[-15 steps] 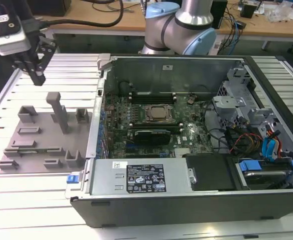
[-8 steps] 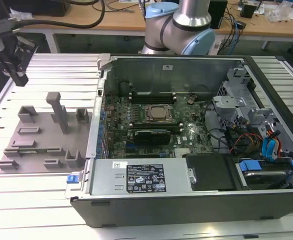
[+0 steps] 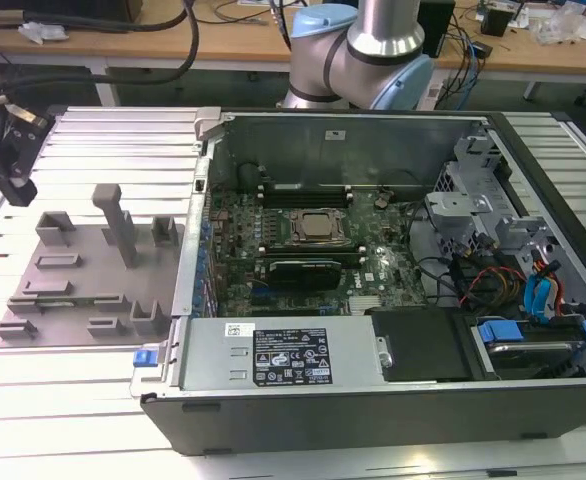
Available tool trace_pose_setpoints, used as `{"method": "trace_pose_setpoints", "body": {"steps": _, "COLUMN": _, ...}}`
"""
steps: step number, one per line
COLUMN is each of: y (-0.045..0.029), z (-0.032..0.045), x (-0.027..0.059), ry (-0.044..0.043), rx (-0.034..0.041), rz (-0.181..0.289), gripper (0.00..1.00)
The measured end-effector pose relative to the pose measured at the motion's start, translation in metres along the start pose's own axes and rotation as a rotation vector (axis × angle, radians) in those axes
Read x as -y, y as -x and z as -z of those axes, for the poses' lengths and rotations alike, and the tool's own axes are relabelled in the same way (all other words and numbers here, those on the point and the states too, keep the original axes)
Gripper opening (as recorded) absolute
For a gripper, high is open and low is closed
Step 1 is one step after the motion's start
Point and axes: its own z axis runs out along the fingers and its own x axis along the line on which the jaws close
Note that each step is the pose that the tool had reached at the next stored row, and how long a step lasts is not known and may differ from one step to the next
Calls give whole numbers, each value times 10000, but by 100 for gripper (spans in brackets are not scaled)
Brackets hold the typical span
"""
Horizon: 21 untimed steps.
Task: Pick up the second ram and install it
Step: 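Reach for the second ram, then pick up the second ram and move it above second insertion slot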
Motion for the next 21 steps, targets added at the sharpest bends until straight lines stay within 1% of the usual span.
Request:
{"method": "trace_pose_setpoints", "body": {"steps": 16, "y": 1, "z": 1, "x": 10, "ry": -1, "rx": 0, "rz": -1, "gripper": 8}}
{"method": "trace_pose_setpoints", "body": {"steps": 17, "y": 0, "z": 1, "x": 10, "ry": 1, "rx": -3, "rz": 70, "gripper": 8}}
{"method": "trace_pose_setpoints", "body": {"steps": 19, "y": 0, "z": 2, "x": 10, "ry": 16, "rx": -33, "rz": 752, "gripper": 8}}
{"method": "trace_pose_setpoints", "body": {"steps": 21, "y": 0, "z": 1, "x": 10, "ry": 41, "rx": -75, "rz": 1754, "gripper": 8}}
